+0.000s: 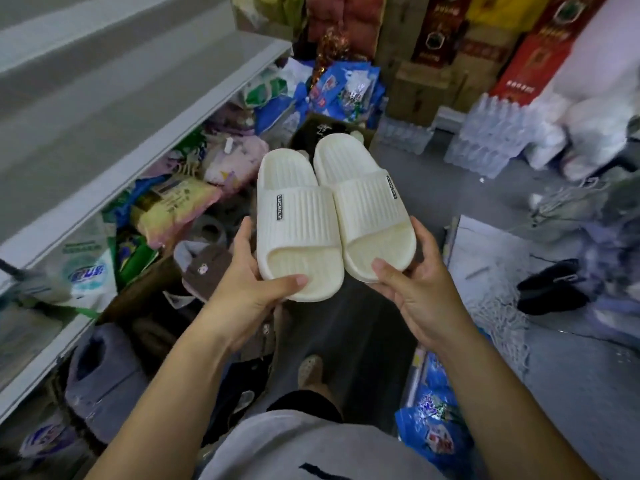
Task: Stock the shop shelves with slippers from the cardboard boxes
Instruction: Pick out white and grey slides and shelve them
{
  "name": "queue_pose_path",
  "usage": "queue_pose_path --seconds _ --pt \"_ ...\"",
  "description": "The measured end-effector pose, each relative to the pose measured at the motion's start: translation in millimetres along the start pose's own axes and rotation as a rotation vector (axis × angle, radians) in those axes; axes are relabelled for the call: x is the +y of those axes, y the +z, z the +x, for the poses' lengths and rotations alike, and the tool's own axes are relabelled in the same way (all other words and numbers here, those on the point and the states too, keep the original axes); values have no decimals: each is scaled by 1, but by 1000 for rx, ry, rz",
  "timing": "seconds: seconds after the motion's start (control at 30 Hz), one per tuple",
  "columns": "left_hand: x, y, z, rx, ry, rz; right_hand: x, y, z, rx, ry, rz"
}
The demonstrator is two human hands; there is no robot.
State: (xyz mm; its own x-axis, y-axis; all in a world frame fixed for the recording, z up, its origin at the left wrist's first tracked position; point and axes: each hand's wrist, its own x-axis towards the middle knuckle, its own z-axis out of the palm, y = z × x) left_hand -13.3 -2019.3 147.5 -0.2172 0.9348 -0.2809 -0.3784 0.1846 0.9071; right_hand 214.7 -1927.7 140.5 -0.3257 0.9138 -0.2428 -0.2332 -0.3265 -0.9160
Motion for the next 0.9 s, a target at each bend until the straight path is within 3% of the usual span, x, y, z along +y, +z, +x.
queue_pose_path --seconds 0.4,0.57,0.9 --pt "66 77 224 -260 46 46 -81 -43 154 287 -170 21" --pt "67 103 277 -179 61 7 -103 -62 224 259 -152 6" --pt "79 136 364 142 189 -89 -153 -79 385 -39 -3 -61"
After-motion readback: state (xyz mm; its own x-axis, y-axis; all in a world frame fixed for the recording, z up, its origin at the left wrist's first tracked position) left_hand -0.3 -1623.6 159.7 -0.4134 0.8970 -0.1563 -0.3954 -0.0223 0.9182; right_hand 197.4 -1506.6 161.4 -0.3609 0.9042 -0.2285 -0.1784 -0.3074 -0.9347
